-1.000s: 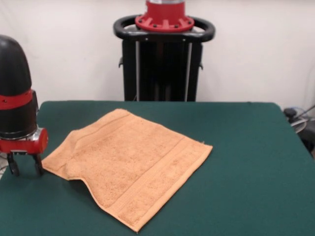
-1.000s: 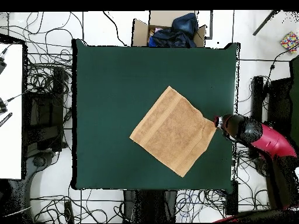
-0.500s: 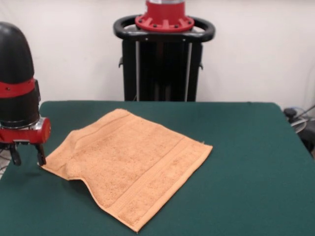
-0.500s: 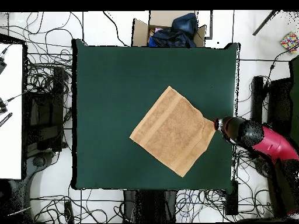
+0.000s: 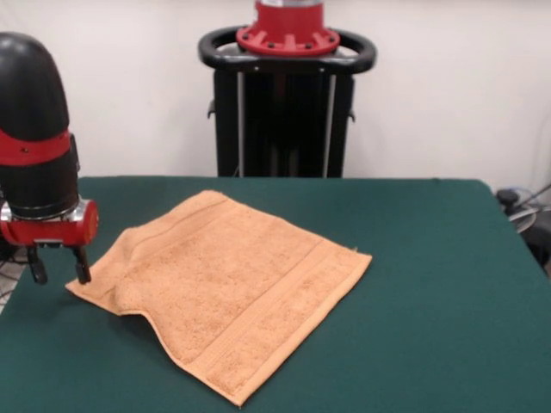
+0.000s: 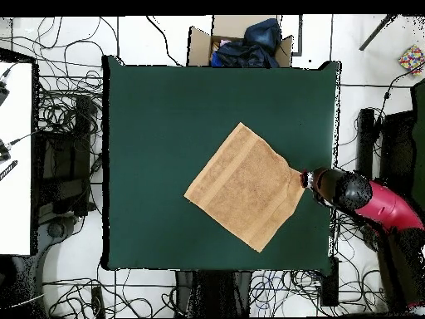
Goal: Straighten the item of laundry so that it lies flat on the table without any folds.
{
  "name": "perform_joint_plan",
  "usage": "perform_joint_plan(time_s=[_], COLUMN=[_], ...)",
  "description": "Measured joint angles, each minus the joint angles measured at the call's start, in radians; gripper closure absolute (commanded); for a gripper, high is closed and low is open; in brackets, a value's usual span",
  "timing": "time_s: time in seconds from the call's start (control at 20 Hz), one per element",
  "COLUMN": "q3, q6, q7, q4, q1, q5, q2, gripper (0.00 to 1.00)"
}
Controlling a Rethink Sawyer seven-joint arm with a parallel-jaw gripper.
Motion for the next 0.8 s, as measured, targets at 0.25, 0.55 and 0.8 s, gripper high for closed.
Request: perform_joint_plan(time_s=[0.25, 0.55, 0.8], q3=[0.0, 0.0, 0.001], q6=[0.0, 0.0, -0.008], q7=[0.0, 0.0, 0.0], q4=[0.003, 0.005, 0.004], q1=[0.0, 0.0, -0.001], q5=[0.0, -0.013, -0.019], q2=[0.019, 0.045, 0.049], gripper=[0.0, 0.0, 0.0])
